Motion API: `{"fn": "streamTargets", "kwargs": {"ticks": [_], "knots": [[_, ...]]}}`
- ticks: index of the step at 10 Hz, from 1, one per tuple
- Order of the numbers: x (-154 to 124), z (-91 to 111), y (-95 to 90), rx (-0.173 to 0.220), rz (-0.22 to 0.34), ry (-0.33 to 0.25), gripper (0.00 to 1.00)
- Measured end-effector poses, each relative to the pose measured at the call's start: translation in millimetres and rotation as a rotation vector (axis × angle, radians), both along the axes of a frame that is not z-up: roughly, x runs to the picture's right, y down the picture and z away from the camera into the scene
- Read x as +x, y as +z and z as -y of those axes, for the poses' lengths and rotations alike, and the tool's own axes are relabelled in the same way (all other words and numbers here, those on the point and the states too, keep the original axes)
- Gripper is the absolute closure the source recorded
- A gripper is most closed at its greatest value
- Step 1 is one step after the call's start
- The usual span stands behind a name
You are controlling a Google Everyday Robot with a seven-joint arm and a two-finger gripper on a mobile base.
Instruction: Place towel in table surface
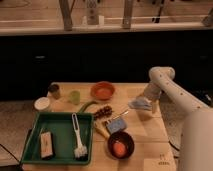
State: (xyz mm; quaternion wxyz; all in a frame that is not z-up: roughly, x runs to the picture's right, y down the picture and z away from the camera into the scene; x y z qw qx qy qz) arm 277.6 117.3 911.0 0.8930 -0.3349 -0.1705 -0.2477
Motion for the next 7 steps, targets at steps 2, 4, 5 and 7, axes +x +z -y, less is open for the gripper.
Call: {"fn": "streamTargets", "kwargs": {"ticks": [2, 4, 5, 7], "knots": [[1.9, -7.6, 6.2, -0.018, 0.0, 0.005, 0.2], [2.8, -12.5, 10.2, -0.029, 0.002, 0.008, 0.22], [3.1, -15.9, 12.8, -0.036, 0.004, 0.008, 0.32], [2.8, -18.4, 14.7, -0.041, 0.008, 0.007, 0.51]]}}
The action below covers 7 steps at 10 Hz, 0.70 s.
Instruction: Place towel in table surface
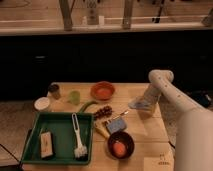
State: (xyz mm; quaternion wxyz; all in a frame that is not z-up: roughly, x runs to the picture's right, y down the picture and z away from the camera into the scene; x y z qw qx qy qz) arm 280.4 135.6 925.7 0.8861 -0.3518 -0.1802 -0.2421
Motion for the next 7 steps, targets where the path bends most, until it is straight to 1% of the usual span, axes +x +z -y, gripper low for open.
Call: {"fn": "streamTargets", "kwargs": {"ticks": [1, 2, 5, 7], "knots": [[-0.5, -0.2, 0.1, -0.002, 0.002, 0.001, 0.59], [0.9, -1.5, -0.6, -0.004, 0.004, 0.005, 0.72], [0.5, 1.6, -2.6, -0.004, 0.004, 0.0, 0.99], [1.2, 1.3, -2.9, -0.006, 0.003, -0.001, 1.0]]}}
